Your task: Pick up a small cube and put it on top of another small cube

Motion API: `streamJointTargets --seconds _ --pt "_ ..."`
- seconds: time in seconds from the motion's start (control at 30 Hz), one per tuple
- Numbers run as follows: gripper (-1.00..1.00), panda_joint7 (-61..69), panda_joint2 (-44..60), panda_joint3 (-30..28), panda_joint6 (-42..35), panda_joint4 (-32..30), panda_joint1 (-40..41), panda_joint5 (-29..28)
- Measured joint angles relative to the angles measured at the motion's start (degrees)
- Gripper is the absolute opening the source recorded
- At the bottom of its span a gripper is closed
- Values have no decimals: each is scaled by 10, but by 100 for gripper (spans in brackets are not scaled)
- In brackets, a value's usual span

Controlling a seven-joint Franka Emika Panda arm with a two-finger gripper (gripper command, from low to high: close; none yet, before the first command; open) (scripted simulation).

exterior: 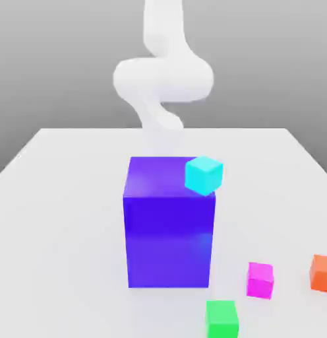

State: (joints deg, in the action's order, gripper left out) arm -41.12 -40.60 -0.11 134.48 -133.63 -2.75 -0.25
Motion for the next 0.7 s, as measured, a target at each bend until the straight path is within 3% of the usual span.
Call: streamJointTargets --seconds 0.7 --pt "0 407 440 37 227 -155 -186 -5"
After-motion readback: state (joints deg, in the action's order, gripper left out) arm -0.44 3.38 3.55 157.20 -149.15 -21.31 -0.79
